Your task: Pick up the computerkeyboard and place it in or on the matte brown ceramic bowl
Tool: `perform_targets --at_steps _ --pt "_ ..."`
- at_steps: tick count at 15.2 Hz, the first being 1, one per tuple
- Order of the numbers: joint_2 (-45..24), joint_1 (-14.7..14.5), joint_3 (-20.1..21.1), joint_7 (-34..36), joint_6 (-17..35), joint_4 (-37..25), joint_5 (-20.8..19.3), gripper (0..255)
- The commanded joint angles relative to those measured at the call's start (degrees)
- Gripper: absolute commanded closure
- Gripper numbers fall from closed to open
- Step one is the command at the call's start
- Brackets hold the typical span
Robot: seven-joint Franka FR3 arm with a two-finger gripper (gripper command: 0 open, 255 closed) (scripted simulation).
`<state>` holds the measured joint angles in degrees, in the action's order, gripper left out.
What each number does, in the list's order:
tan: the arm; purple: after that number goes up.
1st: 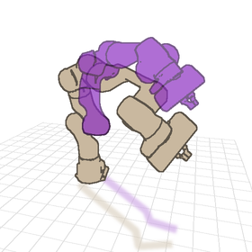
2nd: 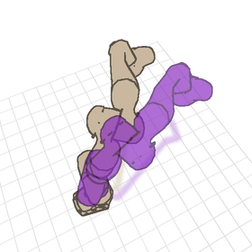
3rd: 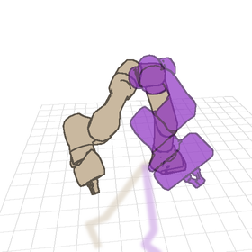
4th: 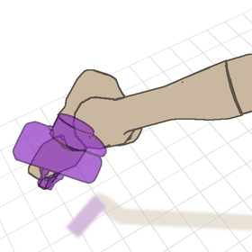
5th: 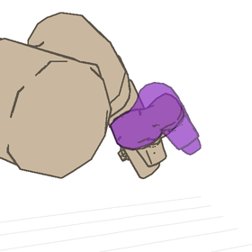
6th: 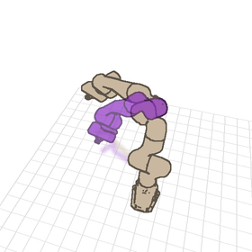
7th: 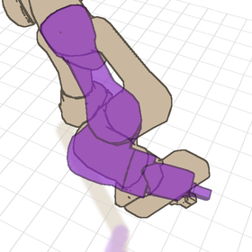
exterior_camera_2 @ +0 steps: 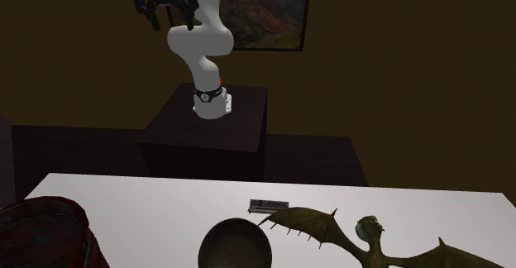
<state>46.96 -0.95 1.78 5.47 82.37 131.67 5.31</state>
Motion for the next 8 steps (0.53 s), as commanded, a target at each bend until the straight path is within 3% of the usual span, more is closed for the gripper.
perform_targets --at_steps 1,8 --pt "0.0 0.0 0.0 0.0 0.0 0.0 0.0 0" --pt "-0.16 1.31 8.84 14.27 12.02 10.06 6.22 0"
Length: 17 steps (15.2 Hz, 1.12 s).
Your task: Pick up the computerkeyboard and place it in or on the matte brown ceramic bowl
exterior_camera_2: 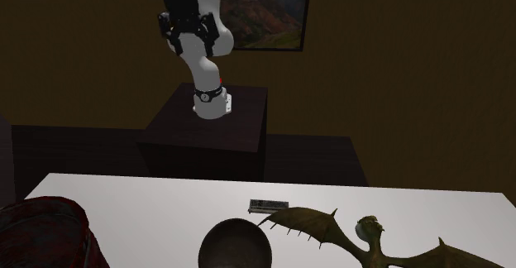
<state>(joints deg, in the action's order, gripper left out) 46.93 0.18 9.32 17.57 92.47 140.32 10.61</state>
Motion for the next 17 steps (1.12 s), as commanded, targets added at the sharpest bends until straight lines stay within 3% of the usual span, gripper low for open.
perform_targets --at_steps 1,11,17 --pt "-0.63 0.33 2.65 4.17 3.79 2.48 1.8 0" --pt "-12.92 3.15 17.19 24.29 24.32 7.68 8.55 0" --pt "-26.19 7.81 26.59 38.22 37.39 5.99 7.08 0"
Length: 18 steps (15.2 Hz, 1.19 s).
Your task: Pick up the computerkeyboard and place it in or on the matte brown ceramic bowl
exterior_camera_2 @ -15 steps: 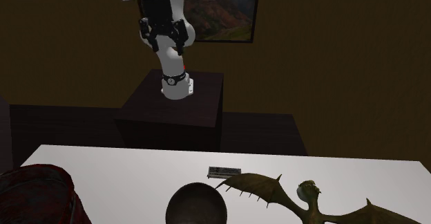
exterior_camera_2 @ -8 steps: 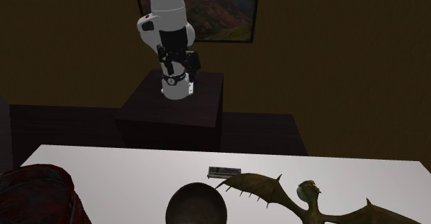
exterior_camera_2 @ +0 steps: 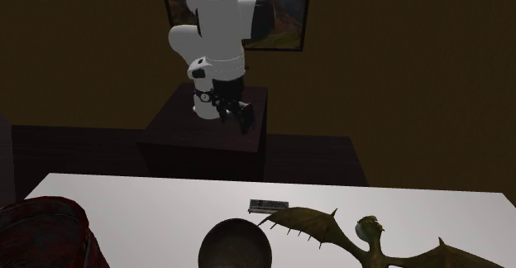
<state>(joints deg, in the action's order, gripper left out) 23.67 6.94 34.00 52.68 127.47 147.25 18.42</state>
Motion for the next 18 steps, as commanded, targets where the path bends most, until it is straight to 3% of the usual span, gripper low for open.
perform_targets --at_steps 1,5,8,10,13,15,18 --pt "-5.53 2.17 3.53 5.86 4.51 -1.53 -1.84 0" --pt "-17.25 7.2 9.51 19.47 12.31 -4.73 -10.67 0" --pt "-27.5 9.06 10.94 33.13 16.43 -8.21 -22.83 0" --pt "-34.12 7.59 8.92 42.24 17.88 -11.17 -31.3 0" --pt "-42.36 2.36 2.96 52.75 19.07 -16.25 -40.05 0" --pt "-46.32 -0.48 -0.21 57.23 19.51 -19.24 -43.23 0" --pt "-48.44 -1.89 -2.02 58.63 21.03 -19.63 -45.26 0"
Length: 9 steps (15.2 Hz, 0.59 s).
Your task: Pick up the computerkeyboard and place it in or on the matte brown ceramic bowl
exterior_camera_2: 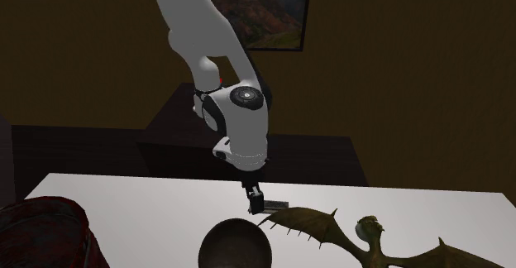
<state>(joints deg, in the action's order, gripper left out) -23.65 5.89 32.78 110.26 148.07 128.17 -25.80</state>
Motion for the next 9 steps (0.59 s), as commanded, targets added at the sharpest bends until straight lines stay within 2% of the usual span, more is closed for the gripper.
perform_targets --at_steps 1,5,9 --pt "-1.84 -1.28 -1.36 1.53 0.92 -0.72 -1.73 0" --pt "-4.41 -2.85 -3.41 3.17 2.63 -1.4 -4.1 0" --pt "-4.41 -2.85 -3.41 3.17 2.63 -1.4 -4.09 0"
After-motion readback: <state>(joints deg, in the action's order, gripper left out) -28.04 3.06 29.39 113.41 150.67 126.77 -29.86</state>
